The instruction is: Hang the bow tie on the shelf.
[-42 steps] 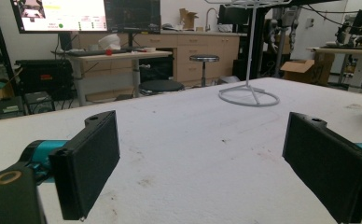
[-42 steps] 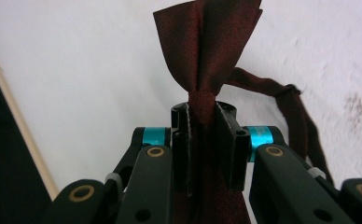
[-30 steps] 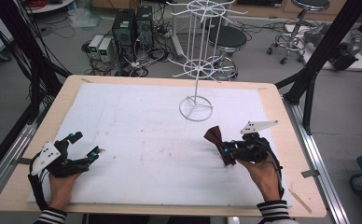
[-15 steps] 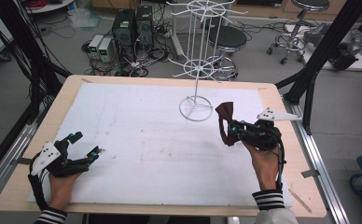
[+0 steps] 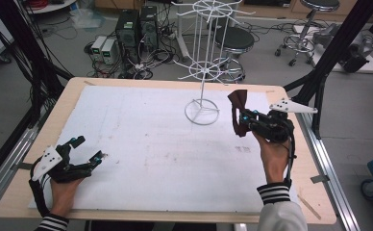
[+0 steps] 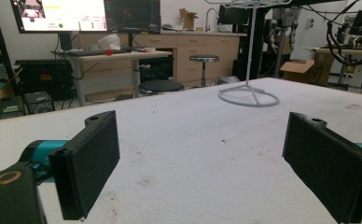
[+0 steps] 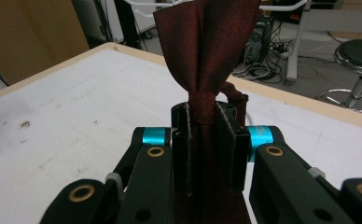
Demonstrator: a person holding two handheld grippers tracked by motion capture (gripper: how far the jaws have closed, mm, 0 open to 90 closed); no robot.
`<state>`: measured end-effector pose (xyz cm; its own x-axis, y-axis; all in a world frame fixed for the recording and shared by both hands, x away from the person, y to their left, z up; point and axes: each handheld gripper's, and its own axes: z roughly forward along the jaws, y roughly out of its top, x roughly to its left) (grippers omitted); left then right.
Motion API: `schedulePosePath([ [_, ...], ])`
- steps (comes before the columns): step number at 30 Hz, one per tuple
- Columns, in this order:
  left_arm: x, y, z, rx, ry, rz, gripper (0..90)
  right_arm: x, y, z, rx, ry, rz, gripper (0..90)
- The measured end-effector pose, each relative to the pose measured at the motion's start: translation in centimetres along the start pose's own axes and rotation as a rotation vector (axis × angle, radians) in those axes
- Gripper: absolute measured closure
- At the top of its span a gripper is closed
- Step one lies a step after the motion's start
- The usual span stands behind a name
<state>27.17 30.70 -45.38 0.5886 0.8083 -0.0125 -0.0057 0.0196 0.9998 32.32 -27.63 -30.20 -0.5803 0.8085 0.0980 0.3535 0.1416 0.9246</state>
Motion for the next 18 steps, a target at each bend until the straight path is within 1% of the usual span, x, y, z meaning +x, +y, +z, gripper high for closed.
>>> schedulePosePath([
  [3,0.0,0.0,0.0,0.000,-0.001,0.002,11.2,-0.2,0.7,0.3,-0.005,-0.018,0.001,77.8],
  [4,0.0,0.0,0.0,-0.001,-0.001,0.003,11.2,-0.2,0.7,0.3,-0.005,-0.018,0.001,77.8],
  [5,0.0,0.0,0.0,-0.001,-0.001,0.003,11.3,-0.3,0.9,0.4,-0.009,-0.019,-0.003,77.8],
  [6,0.0,0.0,0.0,-0.001,-0.001,0.003,11.3,-0.4,1.4,0.5,-0.016,-0.033,-0.008,77.8],
  [10,0.0,0.0,0.0,0.000,0.000,0.001,11.3,-0.5,2.0,0.8,-0.014,-0.050,-0.013,77.8],
  [12,0.0,0.0,0.0,0.000,0.000,0.000,11.3,-0.7,2.4,1.0,-0.018,-0.063,-0.025,77.8],
  [18,0.0,0.0,0.0,0.001,0.001,0.001,11.3,-0.9,3.8,1.6,-0.034,-0.086,-0.028,77.8],
])
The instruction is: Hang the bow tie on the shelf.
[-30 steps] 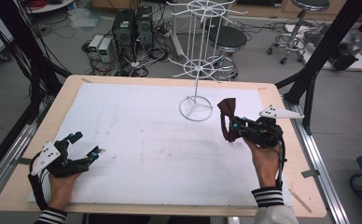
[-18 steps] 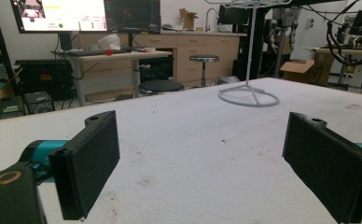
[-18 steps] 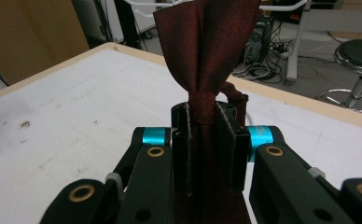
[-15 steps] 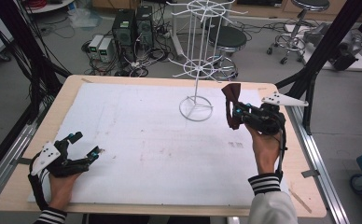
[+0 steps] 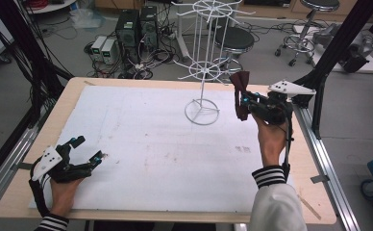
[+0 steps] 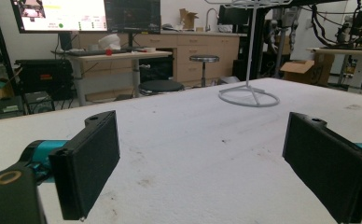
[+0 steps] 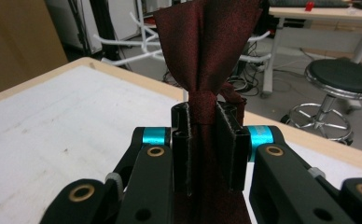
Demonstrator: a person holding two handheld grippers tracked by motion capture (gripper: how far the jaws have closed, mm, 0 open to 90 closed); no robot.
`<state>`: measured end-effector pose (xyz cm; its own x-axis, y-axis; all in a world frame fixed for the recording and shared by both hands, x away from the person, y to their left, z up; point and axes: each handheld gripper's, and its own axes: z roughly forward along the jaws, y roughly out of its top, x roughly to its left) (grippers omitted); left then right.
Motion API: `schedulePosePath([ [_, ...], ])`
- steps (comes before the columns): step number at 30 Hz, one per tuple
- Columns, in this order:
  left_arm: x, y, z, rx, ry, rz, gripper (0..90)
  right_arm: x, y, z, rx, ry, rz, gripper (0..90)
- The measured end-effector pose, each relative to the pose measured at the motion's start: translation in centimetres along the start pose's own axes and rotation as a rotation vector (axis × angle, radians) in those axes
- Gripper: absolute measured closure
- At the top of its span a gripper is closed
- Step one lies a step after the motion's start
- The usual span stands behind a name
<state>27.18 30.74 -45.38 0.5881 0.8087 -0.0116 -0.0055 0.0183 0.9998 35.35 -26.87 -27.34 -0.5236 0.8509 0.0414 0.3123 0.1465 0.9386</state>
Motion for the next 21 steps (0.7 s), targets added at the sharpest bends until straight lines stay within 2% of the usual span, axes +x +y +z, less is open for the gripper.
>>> schedulePosePath([
  [5,0.0,0.0,0.0,-0.001,-0.001,-0.003,11.3,0.3,1.0,0.7,-0.012,-0.003,-0.001,77.7],
  [16,0.0,0.0,0.0,-0.001,0.000,-0.001,11.3,1.1,2.2,1.9,-0.024,-0.003,-0.018,77.7],
  [21,0.0,0.0,0.0,-0.001,-0.001,-0.001,11.3,1.5,2.5,2.6,-0.028,0.008,-0.010,77.7],
])
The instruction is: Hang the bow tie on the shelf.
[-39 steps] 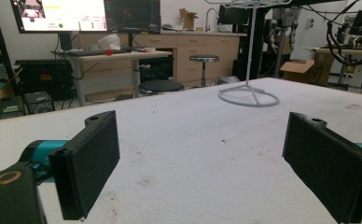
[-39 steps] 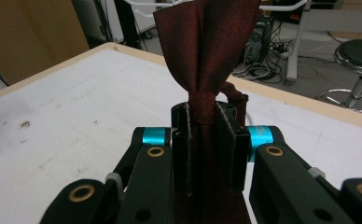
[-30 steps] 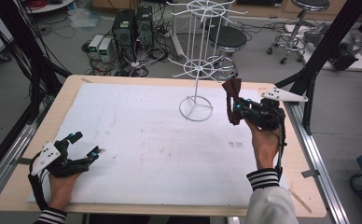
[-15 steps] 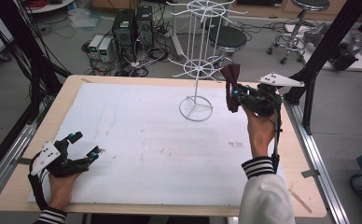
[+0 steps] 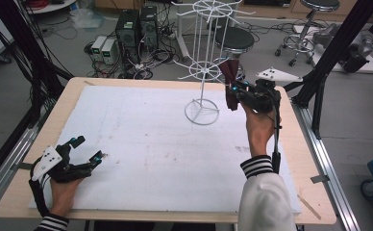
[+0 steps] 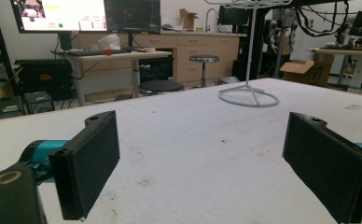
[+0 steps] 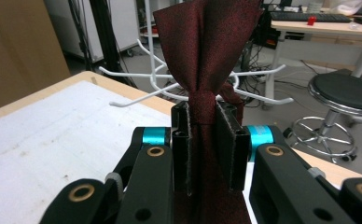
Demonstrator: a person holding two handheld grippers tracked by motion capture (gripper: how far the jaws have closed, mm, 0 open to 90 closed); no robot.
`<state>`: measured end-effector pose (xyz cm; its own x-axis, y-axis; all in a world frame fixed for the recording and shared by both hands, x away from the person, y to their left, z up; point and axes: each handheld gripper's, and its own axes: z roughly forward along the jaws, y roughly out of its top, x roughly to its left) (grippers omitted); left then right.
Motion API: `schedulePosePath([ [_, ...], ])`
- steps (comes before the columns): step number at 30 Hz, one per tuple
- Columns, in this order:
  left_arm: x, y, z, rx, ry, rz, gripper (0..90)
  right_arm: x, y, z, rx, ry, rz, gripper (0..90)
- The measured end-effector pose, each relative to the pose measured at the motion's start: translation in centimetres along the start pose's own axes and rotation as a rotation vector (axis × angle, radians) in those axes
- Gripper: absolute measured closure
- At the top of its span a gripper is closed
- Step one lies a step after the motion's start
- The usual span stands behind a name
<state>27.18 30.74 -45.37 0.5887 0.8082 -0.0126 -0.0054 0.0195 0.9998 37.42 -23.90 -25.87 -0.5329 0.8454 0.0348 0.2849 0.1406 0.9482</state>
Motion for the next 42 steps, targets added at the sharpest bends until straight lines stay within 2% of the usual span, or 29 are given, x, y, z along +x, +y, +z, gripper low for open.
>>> schedulePosePath([
  [13,0.0,0.0,0.0,0.000,0.000,0.000,11.3,0.9,0.0,1.9,0.011,0.021,0.016,77.7],
  [26,0.0,0.0,0.0,-0.001,0.000,-0.002,11.3,1.7,-0.5,3.3,0.054,0.035,-0.009,77.7],
  [30,0.0,0.0,0.0,-0.002,0.000,-0.002,11.3,2.1,-0.7,3.8,0.078,0.031,-0.030,77.7],
  [42,0.0,0.0,0.0,0.000,-0.001,-0.002,11.2,1.9,-3.4,4.4,0.094,0.031,0.000,77.6],
])
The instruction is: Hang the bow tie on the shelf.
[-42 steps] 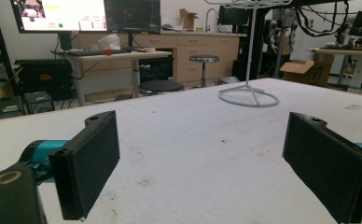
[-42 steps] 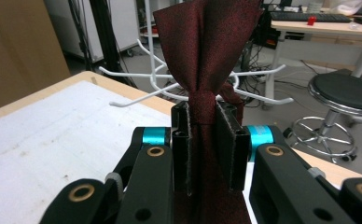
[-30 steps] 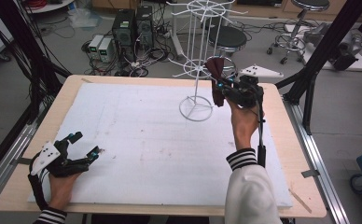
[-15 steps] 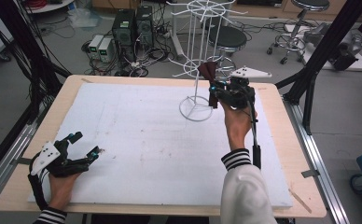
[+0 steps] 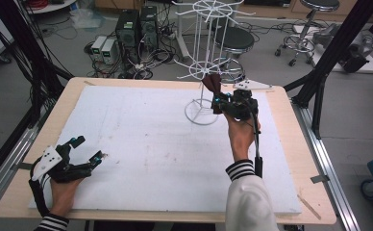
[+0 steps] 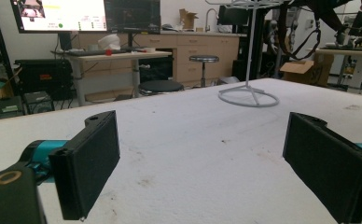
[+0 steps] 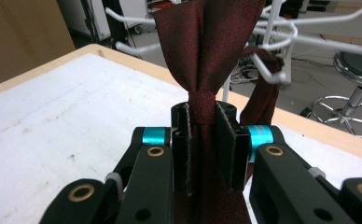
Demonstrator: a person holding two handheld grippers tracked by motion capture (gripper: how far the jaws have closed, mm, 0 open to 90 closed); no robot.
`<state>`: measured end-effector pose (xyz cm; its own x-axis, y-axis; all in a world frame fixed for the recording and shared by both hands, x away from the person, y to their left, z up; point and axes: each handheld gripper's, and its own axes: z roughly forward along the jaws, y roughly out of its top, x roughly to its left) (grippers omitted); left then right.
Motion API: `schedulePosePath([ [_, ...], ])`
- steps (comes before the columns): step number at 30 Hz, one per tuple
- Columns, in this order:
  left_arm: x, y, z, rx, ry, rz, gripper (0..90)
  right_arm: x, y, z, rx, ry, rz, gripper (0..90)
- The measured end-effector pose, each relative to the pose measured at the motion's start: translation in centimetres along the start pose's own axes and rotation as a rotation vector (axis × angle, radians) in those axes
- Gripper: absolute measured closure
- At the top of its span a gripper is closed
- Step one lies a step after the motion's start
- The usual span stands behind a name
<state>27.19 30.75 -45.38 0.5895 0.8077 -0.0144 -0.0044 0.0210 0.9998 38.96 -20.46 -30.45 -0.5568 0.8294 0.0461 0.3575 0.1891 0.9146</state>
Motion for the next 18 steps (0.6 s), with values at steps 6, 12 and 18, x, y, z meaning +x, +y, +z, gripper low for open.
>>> schedulePosePath([
  [6,0.0,0.0,0.0,-0.001,0.001,0.002,11.2,-0.2,-0.5,0.4,0.013,0.003,0.005,77.5],
  [12,0.0,0.0,0.0,-0.001,0.000,0.001,11.2,-0.1,-0.5,0.7,0.012,0.007,-0.008,77.1],
  [18,0.0,0.0,0.0,-0.001,0.001,0.001,11.2,0.4,-0.5,1.2,0.002,-0.021,-0.035,8.7],
])
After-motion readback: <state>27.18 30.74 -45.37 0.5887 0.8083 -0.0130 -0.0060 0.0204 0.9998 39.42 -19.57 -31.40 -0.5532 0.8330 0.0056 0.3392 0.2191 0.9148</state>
